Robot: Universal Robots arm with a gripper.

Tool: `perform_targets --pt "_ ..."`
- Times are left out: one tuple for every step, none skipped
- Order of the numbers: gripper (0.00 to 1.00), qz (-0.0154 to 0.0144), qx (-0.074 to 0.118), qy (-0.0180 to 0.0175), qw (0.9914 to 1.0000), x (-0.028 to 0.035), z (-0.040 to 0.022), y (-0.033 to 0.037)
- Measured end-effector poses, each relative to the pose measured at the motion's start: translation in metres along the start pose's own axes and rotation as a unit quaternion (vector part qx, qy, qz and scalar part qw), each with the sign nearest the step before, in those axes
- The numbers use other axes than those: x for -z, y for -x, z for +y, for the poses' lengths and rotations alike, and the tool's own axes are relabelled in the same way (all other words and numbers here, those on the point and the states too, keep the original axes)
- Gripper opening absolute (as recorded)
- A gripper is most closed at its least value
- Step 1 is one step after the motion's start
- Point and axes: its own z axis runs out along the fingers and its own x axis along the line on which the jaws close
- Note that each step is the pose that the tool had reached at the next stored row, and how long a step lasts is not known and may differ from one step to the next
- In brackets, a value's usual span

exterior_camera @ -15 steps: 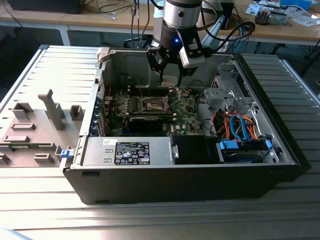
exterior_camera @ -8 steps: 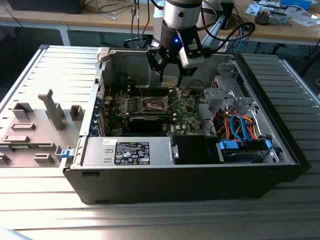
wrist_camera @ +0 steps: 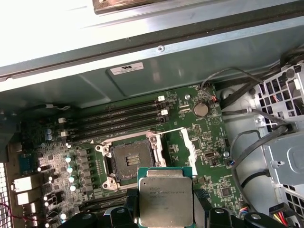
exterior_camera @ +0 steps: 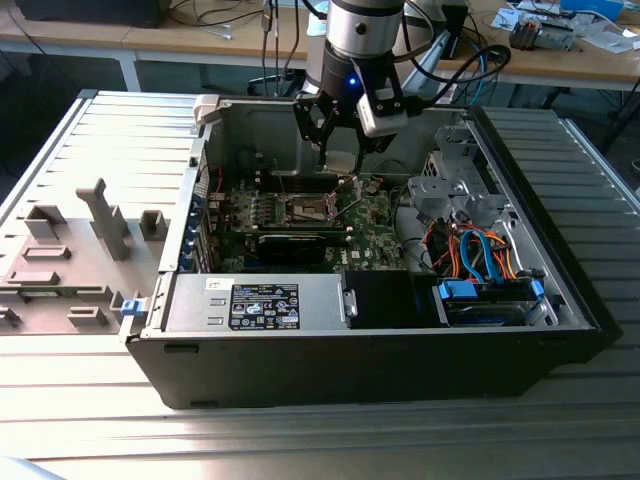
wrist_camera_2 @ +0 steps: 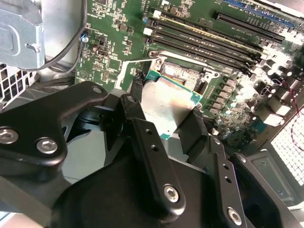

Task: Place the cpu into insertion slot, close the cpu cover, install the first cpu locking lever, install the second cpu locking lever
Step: 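Place the cpu into insertion slot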

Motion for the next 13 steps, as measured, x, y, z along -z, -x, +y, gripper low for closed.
perform_targets --pt "0.54 -0.0002 -0.002 0.0001 1.0 -0.0001 0.0 0.0" --pt "0.54 -0.0003 -0.004 0.0001 0.99999 -0.0001 0.0 0.0" --pt "0.54 -0.0004 -0.005 0.0001 0.99999 -0.0001 0.0 0.0" --pt "0.54 -0.0004 -0.006 0.0001 0.99998 -0.0001 0.0 0.0" --pt "0.54 -0.0006 -0.007 0.0002 0.99997 -0.0002 0.0 0.0" --pt "0.54 -0.0006 -0.008 0.0002 0.99997 -0.0001 0.0 0.0" --pt "0.54 -0.0007 -0.009 0.0002 0.99996 -0.0002 0.0 0.0" --pt "0.54 -0.0008 -0.01 0.0002 0.99995 -0.0002 0.0 0.0" --pt "0.54 -0.0008 -0.01 0.0002 0.99995 -0.0002 0.0 0.0" --pt "0.54 -0.001 -0.012 0.0003 0.99992 -0.0002 0.0 0.0" --pt "0.54 -0.0011 -0.014 0.0003 0.9999 -0.0003 0.0 0.0" --pt "0.54 -0.0011 -0.015 0.0003 0.99989 -0.0003 0.0 0.0" --pt "0.54 -0.0013 -0.016 0.0004 0.99987 -0.0003 0.0 0.0"
